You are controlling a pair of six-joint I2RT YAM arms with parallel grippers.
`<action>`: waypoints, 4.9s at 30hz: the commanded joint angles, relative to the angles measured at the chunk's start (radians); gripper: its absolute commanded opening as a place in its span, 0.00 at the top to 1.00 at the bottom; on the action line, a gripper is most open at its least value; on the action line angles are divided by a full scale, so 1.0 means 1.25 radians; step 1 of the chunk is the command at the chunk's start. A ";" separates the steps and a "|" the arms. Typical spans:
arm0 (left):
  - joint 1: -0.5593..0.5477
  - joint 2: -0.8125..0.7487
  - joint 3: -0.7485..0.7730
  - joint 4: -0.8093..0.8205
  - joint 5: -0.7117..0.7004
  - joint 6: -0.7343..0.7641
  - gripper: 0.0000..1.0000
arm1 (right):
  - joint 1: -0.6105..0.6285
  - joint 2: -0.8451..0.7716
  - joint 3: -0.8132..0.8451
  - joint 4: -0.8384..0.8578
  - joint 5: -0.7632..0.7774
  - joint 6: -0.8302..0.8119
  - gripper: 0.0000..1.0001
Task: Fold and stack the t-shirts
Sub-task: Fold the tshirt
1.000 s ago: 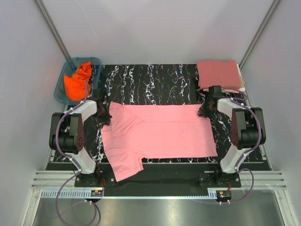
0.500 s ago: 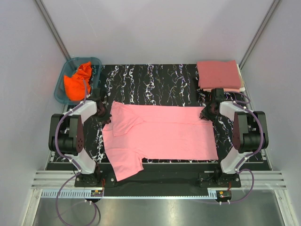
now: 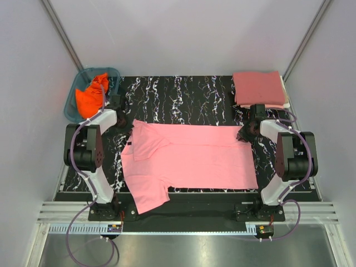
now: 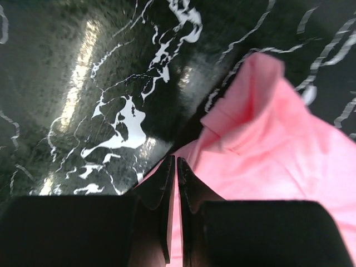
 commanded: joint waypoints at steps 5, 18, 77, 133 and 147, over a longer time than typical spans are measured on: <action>0.022 0.054 0.026 0.002 -0.004 0.002 0.91 | -0.005 0.000 0.035 -0.023 0.063 -0.026 0.79; 0.010 -0.159 0.015 -0.041 0.044 0.057 0.64 | 0.001 -0.130 0.081 -0.064 -0.025 -0.031 0.66; -0.057 -0.195 -0.107 0.031 0.194 -0.019 1.00 | 0.547 0.034 0.160 0.198 -0.059 0.087 0.53; -0.011 0.005 0.064 0.086 0.323 -0.010 1.00 | 0.751 0.354 0.462 0.120 0.248 0.285 0.83; -0.011 -0.137 -0.027 0.039 0.263 -0.005 1.00 | 0.745 0.230 0.392 0.089 0.242 0.202 1.00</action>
